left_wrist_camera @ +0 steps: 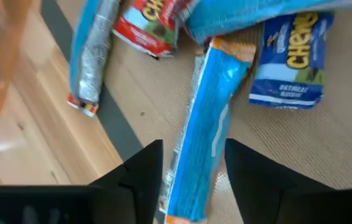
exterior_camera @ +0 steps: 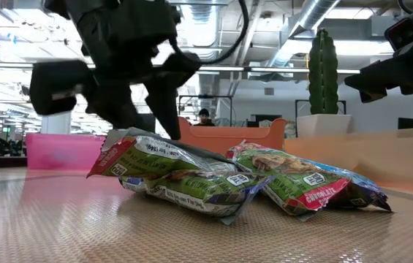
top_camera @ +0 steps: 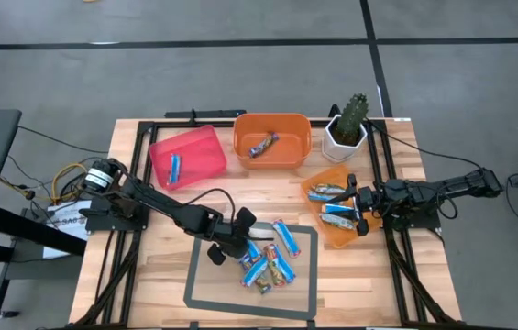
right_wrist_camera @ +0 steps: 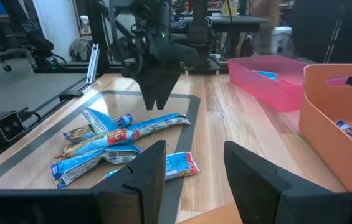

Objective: Pick and place Granola Bars by type
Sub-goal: Put the orange granola bar into the light orange bin

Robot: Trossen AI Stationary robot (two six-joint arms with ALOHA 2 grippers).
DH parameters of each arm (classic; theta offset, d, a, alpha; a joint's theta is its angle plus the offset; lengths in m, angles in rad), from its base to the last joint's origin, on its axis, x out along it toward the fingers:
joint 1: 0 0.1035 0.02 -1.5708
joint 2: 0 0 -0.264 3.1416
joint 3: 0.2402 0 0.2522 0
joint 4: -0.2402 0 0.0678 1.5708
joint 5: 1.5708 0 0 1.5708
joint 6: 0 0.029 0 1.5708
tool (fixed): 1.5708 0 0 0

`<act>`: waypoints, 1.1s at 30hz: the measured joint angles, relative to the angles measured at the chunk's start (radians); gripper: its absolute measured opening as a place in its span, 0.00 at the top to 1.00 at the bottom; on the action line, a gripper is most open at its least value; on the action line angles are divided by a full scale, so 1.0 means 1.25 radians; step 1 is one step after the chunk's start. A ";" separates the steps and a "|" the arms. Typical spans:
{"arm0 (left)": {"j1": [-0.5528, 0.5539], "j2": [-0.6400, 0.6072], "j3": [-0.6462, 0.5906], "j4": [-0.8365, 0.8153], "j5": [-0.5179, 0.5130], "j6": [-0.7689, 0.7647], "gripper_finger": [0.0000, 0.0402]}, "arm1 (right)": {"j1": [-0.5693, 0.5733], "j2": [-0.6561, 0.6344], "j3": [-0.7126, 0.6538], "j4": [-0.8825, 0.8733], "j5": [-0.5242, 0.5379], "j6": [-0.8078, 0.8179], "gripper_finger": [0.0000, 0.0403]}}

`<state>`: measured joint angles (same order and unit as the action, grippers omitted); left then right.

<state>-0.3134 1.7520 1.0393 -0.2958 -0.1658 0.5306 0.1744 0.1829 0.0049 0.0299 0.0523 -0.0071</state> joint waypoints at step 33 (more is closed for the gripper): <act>0.026 0.086 0.001 0.014 0.039 0.061 0.71 | 0.000 0.001 0.000 -0.006 0.000 0.000 0.62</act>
<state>-0.2804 1.8599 1.0401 -0.2788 -0.1170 0.6072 0.1745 0.1838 0.0049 0.0220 0.0521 -0.0073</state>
